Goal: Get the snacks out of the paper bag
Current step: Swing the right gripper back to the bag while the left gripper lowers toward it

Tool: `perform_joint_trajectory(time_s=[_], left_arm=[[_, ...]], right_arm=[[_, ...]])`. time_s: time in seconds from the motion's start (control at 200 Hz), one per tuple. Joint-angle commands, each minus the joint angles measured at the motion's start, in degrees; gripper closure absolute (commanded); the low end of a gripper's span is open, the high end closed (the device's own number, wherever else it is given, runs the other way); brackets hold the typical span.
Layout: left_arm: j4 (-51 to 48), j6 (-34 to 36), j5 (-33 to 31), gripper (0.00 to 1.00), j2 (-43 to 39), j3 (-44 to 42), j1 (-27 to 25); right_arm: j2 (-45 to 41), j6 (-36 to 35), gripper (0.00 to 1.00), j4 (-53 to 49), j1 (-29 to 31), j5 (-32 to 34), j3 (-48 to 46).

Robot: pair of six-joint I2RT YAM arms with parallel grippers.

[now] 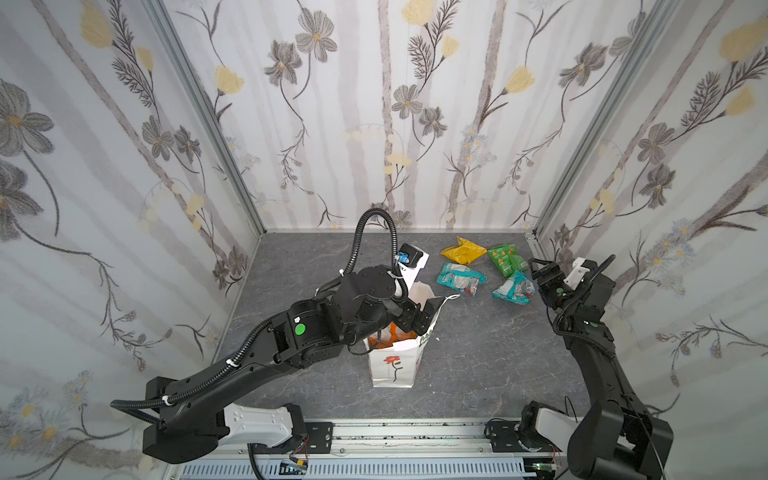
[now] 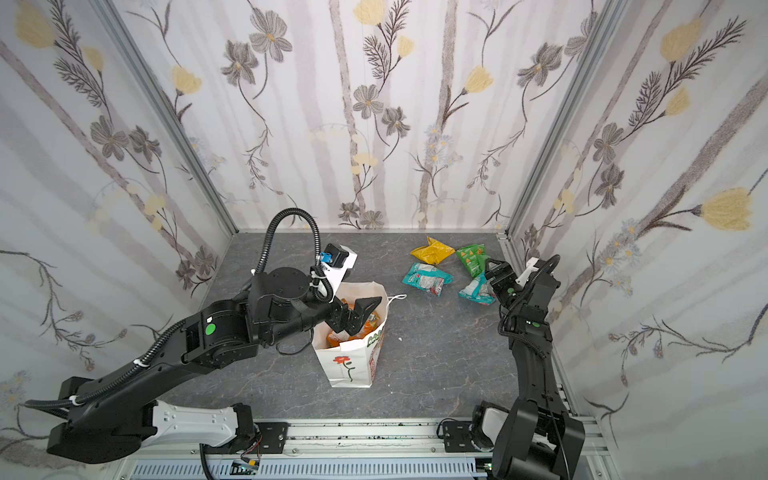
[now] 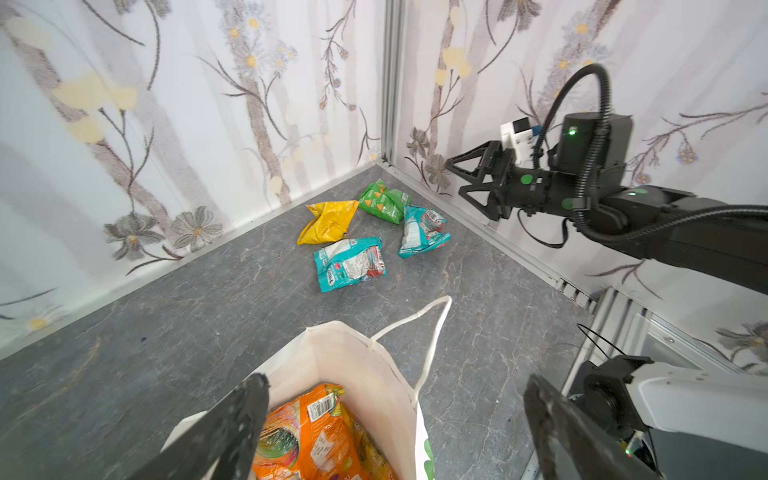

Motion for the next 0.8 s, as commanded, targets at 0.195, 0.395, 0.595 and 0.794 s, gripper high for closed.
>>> perform_joint_trajectory(time_s=[0.195,0.395,0.595,0.794], left_arm=[[-2.89,-4.04,-8.7,0.07,0.31,-0.4,2.56],[-5.53,-6.87,-7.16,0.11,1.14,-0.92,5.0],[-7.33,-10.71,-4.59,0.14,2.0,-1.71,7.11],[-9.8,-14.02,-1.47,0.16,4.14,-2.33,8.33]], right_arm=[[-4.52,-3.49,0.0,-1.14,13.37,-10.66,8.86],[-4.31,-9.09,0.0,-5.57,23.71,-16.06,14.61],[-2.41,-19.12,0.0,-17.9,33.59,-15.57,22.9],[2.13,-29.23,0.0,-32.05,41.11,-11.65,31.75]])
